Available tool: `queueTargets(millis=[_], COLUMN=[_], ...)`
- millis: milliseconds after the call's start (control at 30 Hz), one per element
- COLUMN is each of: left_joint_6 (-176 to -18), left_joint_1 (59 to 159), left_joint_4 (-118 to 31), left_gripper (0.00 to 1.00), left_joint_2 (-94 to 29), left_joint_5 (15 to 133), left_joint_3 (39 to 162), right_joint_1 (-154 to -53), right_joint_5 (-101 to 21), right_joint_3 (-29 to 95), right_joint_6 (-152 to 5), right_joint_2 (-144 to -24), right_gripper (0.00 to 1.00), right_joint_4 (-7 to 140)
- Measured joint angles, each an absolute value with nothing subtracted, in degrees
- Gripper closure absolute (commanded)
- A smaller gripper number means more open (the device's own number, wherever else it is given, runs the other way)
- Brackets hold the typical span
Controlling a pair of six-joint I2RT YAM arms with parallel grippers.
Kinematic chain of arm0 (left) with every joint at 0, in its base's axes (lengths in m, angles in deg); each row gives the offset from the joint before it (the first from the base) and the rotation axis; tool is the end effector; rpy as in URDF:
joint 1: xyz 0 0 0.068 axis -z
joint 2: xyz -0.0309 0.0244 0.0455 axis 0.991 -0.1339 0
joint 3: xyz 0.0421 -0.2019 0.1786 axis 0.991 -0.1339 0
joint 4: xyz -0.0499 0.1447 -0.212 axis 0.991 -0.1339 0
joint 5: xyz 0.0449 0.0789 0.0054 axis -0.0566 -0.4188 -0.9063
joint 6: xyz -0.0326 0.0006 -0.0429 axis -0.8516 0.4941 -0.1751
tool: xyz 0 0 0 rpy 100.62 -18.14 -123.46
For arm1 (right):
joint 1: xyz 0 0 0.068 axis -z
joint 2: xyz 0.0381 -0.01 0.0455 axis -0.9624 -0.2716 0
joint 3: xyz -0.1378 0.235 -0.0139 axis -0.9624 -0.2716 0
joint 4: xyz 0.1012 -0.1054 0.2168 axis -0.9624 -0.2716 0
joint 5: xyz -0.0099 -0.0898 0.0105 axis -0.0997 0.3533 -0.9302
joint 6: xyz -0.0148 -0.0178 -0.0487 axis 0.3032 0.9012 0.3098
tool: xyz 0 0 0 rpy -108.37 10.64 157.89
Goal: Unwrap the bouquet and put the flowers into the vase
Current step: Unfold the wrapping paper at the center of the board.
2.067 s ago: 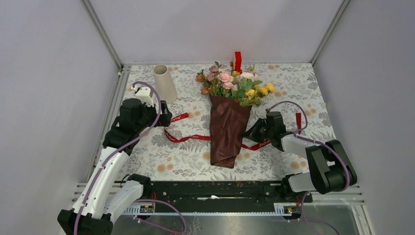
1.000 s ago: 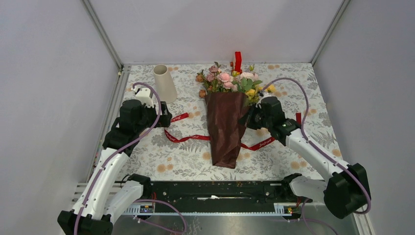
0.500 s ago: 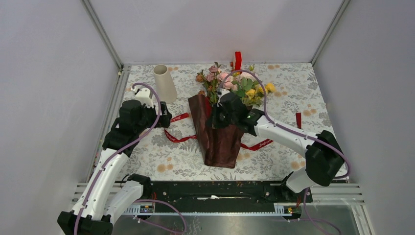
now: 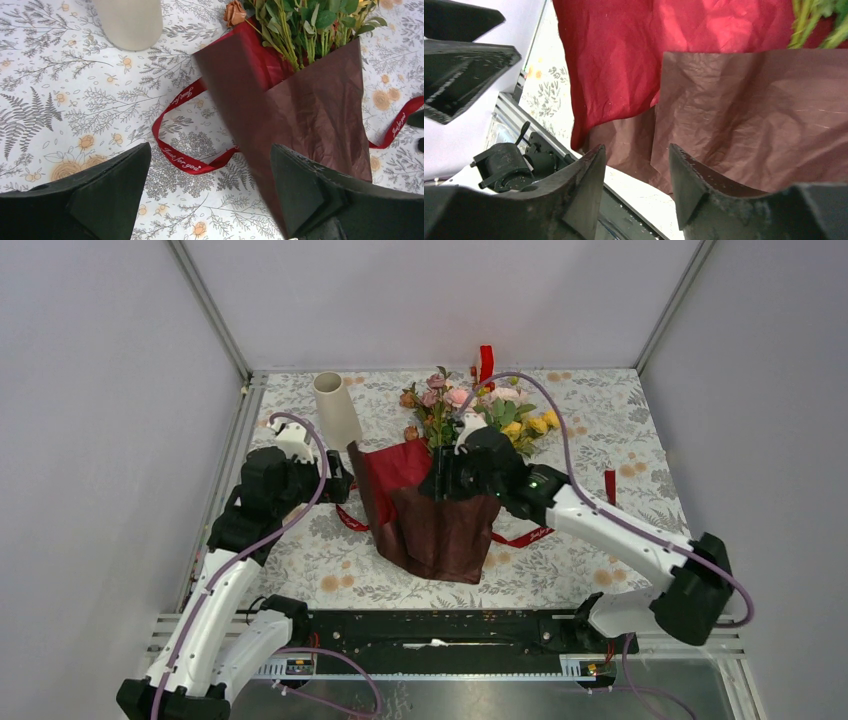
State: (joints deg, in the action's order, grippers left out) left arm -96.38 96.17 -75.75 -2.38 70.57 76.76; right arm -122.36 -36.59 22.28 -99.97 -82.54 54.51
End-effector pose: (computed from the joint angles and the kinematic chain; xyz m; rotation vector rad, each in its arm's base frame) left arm 0.1665 -0.0443 0.3260 0.1083 2.0453 -0.3611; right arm 0.2127 0.2411 0.3185 -0.3328 2.1599 0.9266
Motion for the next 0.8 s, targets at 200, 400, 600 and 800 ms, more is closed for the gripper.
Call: queueTargets(millis=[200, 400, 600, 800], left_joint_6=[-96.5, -102.1, -113.3, -125.2], left_joint_1=[96.3, 100.4, 114.9, 122.3], left_joint_4=[-74.4, -71.1, -62.7, -52.4], left_gripper=[0.04, 0.05, 0.06, 0.05], left_joint_2=[-1.1, -0.4, -3.5, -10.7], left_joint_5=[74.0, 76.0, 73.8, 70.1], left_joint_3=[75.6, 75.1, 68.4, 56.6], right_joint_1=[-121.9, -120.7, -120.7, -120.7], right_joint_5=[-30.2, -28.0, -28.7, -29.1], right_joint_3=[19.5, 14.3, 10.7, 6.9], right_joint_6=[-98.6, -97.6, -97.5, -98.9], right_joint_2=[-73.8, -73.3, -74.8, -74.8], right_gripper=[0.37, 0.39, 0.46, 0.47], right_joint_4=[51.1, 48.4, 48.2, 50.4])
